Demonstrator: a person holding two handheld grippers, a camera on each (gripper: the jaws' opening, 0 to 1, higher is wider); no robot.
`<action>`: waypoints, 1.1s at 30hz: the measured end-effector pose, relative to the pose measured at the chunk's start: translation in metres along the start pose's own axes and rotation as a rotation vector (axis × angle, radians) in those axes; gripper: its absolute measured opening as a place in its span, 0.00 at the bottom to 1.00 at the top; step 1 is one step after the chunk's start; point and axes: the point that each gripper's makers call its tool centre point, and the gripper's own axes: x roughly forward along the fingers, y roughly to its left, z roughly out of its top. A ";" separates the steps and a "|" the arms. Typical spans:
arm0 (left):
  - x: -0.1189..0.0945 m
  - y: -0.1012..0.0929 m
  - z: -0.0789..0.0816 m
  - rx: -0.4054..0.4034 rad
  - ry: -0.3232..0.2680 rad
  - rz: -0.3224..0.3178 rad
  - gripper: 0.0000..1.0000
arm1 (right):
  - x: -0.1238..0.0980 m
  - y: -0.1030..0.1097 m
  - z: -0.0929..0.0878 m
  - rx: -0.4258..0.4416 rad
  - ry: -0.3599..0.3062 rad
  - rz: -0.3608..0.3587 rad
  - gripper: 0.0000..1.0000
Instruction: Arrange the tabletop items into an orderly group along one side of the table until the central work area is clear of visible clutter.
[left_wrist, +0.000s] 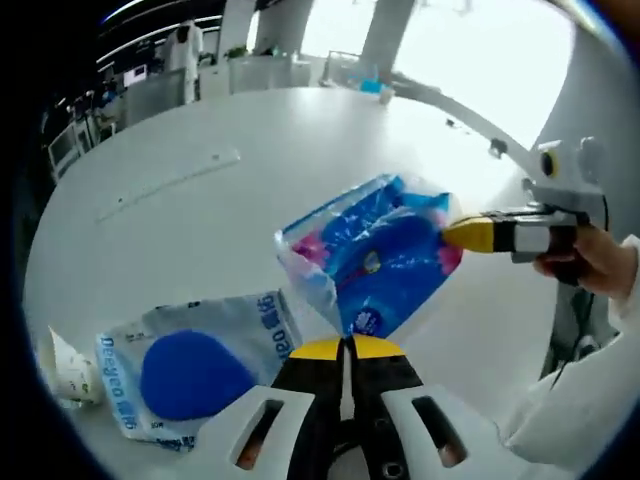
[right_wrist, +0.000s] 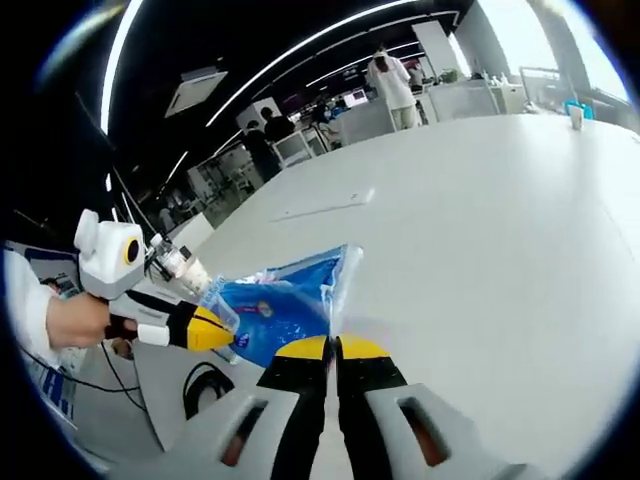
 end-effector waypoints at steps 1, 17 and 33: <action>0.002 -0.001 0.000 0.000 0.002 -0.002 0.00 | 0.001 -0.003 0.000 0.000 0.001 -0.004 0.00; 0.024 0.009 -0.009 -0.046 0.041 0.010 0.00 | 0.017 -0.017 -0.013 0.028 0.035 -0.020 0.00; 0.042 0.016 -0.013 -0.107 0.077 0.019 0.00 | 0.033 -0.031 -0.021 0.046 0.074 -0.035 0.00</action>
